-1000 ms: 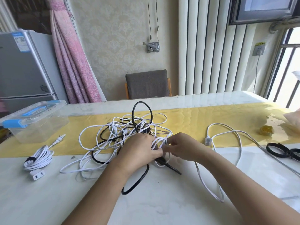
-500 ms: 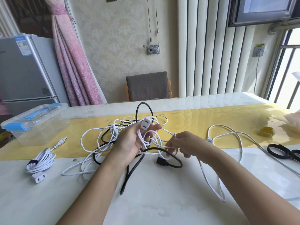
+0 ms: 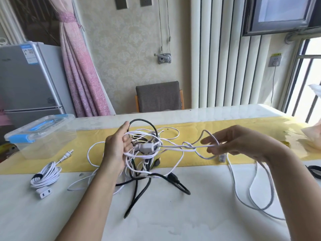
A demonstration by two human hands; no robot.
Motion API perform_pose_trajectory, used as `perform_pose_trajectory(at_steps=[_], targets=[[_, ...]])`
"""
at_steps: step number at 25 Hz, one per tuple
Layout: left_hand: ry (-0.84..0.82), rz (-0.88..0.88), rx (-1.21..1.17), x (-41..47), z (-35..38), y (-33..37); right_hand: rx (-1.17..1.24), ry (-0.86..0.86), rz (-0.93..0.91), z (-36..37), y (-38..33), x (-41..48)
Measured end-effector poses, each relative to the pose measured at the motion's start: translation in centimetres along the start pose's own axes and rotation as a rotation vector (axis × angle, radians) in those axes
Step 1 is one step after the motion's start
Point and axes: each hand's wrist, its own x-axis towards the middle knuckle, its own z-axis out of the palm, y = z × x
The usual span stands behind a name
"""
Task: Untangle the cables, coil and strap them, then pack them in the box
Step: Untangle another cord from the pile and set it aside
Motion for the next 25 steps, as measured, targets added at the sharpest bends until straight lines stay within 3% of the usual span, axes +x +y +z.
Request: perform_pose_trajectory(at_steps=[2, 4, 6, 8, 10, 12, 13, 16, 19, 22, 25], targets=[[0.127, 0.277, 0.717, 0.5, -0.9, -0.8, -0.108, -0.046, 0.019, -0.5, -0.1, -0.7], [0.198, 0.449, 1.067, -0.1, -0.9, -0.8, -0.172, -0.102, 0.041, -0.7, -0.2, -1.1], [0.218, 0.743, 1.005, -0.7, -0.8, -0.1, -0.215, -0.152, 0.053, -0.6, -0.3, -1.2], [0.063, 0.989, 0.781, -2.8, 0.7, 0.7, -0.243, -0.132, 0.035, -0.2, -0.4, -1.1], [-0.313, 0.878, 0.634, -6.1, 3.3, 0.7, -0.249, -0.045, 0.009, 0.2, -0.6, -0.8], [-0.613, 0.648, 0.780, -7.7, 5.3, -1.4, -0.179, 0.008, -0.052, 0.5, -0.7, -0.5], [-0.686, 0.636, 0.906, -7.8, 5.6, -2.6, -0.137, 0.031, -0.088, 0.6, -0.8, -0.4], [-0.608, 0.706, 0.875, -6.5, 5.5, -3.3, -0.028, 0.145, -0.157, 0.4, -1.2, -0.6], [-0.586, 0.539, 0.720, -5.9, 4.6, -2.7, -0.055, 0.225, -0.183, 0.2, -1.4, -0.9], [-0.659, 0.376, 0.741, -5.7, 4.5, -2.5, -0.139, 0.165, -0.159, 0.7, -1.5, -0.5], [-0.603, 0.291, 0.641, -5.5, 4.7, -2.3, -0.314, 0.138, -0.132, 1.2, -1.1, 0.0]])
